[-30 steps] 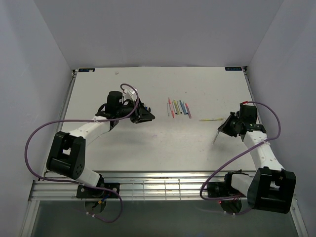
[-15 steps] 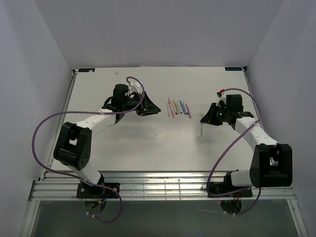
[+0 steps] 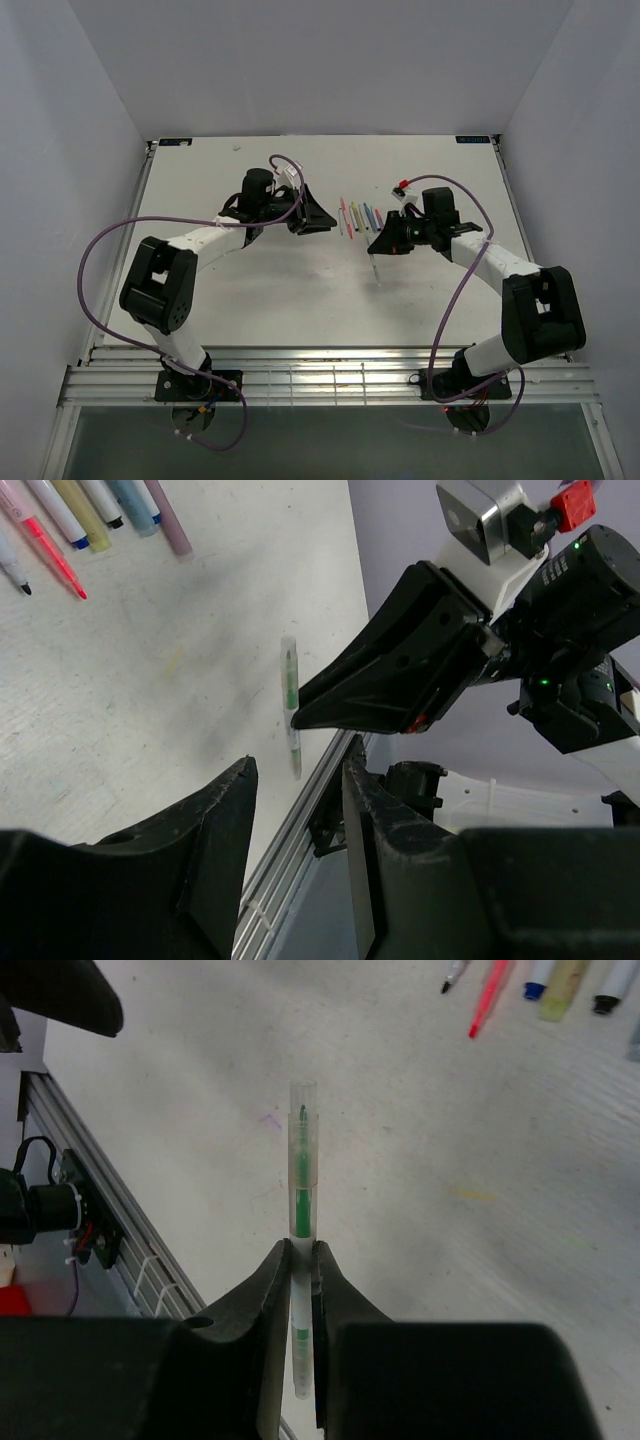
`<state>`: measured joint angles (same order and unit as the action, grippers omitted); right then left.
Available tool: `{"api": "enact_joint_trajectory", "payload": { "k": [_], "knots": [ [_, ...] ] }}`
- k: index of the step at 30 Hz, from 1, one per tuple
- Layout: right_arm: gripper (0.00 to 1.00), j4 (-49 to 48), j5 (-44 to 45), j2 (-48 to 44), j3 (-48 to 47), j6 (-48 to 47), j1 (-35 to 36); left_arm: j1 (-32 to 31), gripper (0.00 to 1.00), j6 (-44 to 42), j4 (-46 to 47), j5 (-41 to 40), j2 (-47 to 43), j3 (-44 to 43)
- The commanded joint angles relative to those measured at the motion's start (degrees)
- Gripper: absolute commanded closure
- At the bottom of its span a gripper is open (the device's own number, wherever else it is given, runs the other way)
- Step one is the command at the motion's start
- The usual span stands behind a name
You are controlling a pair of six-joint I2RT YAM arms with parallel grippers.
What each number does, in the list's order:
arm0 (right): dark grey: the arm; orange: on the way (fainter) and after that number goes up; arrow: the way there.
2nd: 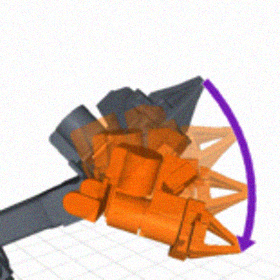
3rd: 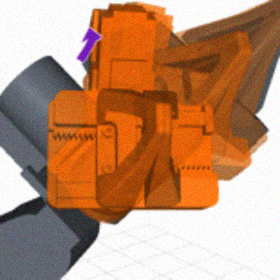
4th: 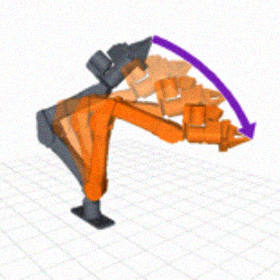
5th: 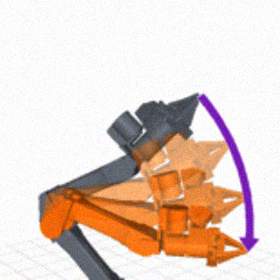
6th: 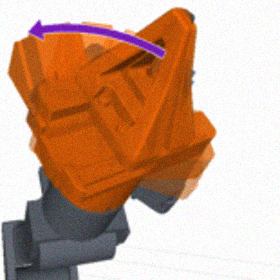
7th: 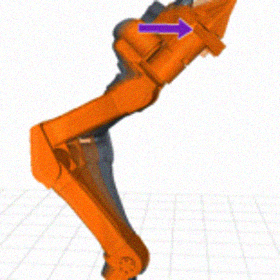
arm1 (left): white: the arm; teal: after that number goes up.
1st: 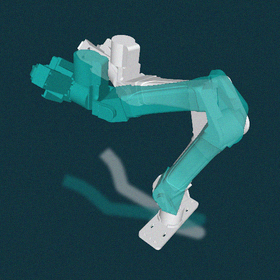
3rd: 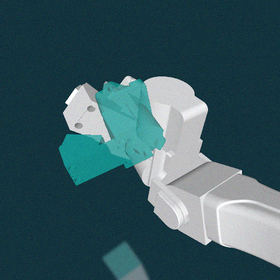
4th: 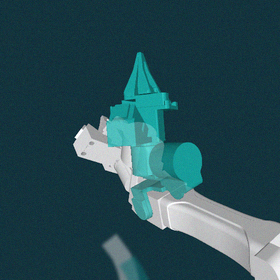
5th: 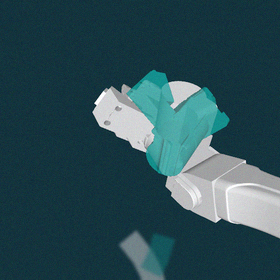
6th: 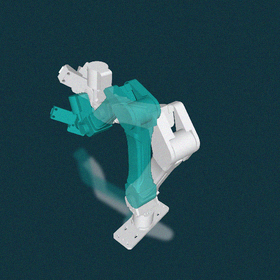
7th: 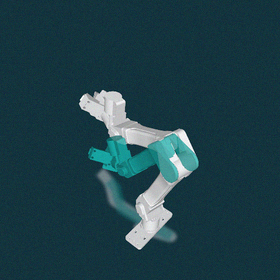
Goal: Open the pen caps
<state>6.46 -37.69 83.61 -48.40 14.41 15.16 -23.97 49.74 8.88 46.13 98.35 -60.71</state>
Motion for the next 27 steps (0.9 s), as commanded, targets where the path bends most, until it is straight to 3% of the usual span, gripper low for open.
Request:
{"api": "enact_joint_trajectory", "payload": {
  "k": [1, 9, 27],
  "knots": [
    [0.92, -5.40, -4.41, 0.67, -0.99, 0.79, 2.68, -0.82, 0.50, 1.42, 2.10, 0.81, -0.35, -2.40],
    [0.92, -11.46, -6.43, 0.50, -0.99, 5.45, 5.23, -2.40, 0.50, 2.38, 2.37, -0.51, 2.11, -2.92],
    [0.92, -14.63, -6.08, 2.26, -2.31, 8.70, 9.27, -4.51, 0.53, 3.44, 2.72, -2.01, 3.69, -3.28]
  ]
}}
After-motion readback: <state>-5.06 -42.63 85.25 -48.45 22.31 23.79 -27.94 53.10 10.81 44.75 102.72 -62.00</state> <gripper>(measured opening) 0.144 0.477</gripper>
